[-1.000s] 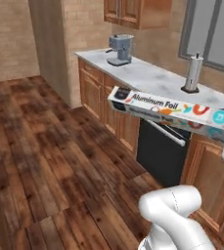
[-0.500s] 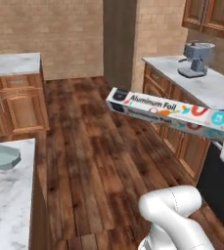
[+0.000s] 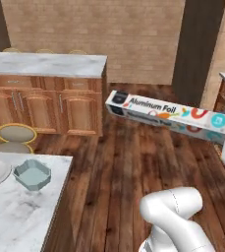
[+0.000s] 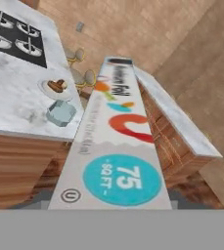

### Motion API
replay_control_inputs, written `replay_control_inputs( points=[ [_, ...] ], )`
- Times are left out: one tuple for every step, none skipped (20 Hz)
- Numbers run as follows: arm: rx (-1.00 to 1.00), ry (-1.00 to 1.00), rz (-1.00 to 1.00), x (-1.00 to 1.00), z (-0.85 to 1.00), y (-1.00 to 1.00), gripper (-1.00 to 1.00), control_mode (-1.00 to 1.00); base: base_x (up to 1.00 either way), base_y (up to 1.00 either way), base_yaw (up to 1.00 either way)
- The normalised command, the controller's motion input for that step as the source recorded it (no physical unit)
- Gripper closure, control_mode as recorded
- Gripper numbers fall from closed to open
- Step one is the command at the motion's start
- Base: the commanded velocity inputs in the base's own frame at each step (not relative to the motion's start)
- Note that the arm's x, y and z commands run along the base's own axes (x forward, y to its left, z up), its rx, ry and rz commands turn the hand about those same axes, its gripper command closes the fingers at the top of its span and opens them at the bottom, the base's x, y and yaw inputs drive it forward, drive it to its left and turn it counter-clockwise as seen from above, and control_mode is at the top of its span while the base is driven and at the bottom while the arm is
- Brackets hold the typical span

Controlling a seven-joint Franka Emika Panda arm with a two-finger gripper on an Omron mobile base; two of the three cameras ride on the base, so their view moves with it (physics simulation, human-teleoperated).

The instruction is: Retrieve the tupperware and aluminum foil from the cabinet and place them on the dining counter near the plate with potato and mushroom to prepare for storing leftovers.

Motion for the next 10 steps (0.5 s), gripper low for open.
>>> replay_control_inputs(
  points=[
    [0.0,0.0,0.0,0.0,0.0,0.0,1.0,1.0,1.0,0.0,0.59],
    [0.0,0.0,0.0,0.0,0.0,0.0,1.0,1.0,1.0,0.0,0.61],
    [0.0,0.0,0.0,0.0,0.0,0.0,1.0,1.0,1.0,0.0,0.63],
    [0.0,0.0,0.0,0.0,0.0,0.0,1.0,1.0,1.0,0.0,0.64],
    [0.0,0.0,0.0,0.0,0.0,0.0,1.0,1.0,1.0,0.0,0.66],
    [0.0,0.0,0.0,0.0,0.0,0.0,1.0,1.0,1.0,0.0,0.67],
    [0.0,0.0,0.0,0.0,0.0,0.0,1.0,1.0,1.0,0.0,0.67],
    [0.0,0.0,0.0,0.0,0.0,0.0,1.0,1.0,1.0,0.0,0.66],
    [0.0,0.0,0.0,0.0,0.0,0.0,1.0,1.0,1.0,0.0,0.66],
    [0.0,0.0,0.0,0.0,0.0,0.0,1.0,1.0,1.0,0.0,0.66]
  ],
)
